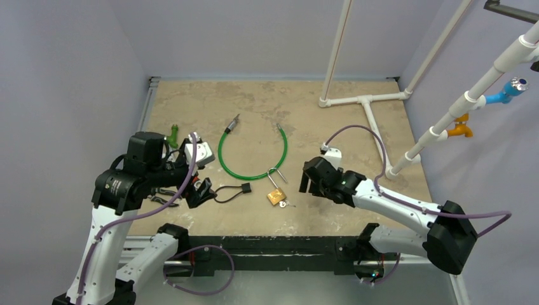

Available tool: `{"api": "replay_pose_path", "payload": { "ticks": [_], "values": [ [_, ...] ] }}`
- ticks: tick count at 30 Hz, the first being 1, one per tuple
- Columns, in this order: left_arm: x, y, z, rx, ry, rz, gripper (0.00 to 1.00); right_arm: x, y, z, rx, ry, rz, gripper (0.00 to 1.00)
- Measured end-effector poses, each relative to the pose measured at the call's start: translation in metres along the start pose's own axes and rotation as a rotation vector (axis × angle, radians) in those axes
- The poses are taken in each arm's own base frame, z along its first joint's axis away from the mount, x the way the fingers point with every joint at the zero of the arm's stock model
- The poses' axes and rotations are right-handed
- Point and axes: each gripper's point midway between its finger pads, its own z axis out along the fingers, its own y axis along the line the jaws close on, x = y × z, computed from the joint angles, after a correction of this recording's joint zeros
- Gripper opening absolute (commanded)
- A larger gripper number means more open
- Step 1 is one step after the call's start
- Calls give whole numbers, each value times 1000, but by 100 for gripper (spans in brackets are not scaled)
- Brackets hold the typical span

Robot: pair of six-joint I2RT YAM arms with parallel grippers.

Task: Unlock with the key
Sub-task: Pick up the key from the center of the board.

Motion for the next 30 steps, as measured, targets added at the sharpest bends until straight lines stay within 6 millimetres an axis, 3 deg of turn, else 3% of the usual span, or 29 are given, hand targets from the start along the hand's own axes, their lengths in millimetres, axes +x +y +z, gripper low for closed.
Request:
{"api": "replay_pose_path", "payload": {
  "ticks": [6,9,19,30],
  "values": [
    [6,4,2,-19,28,-34,100,24,-37,9,112,61,46,74],
    [8,7,3,-29,45,-39,100,32,-46,11,144,79,64,73],
    [23,19,4,-76,136,-74,100,52,-58,24,214,126,75,67],
    [25,26,0,-129,139,-61,100,47,-57,29,237,111,72,59]
  ]
}}
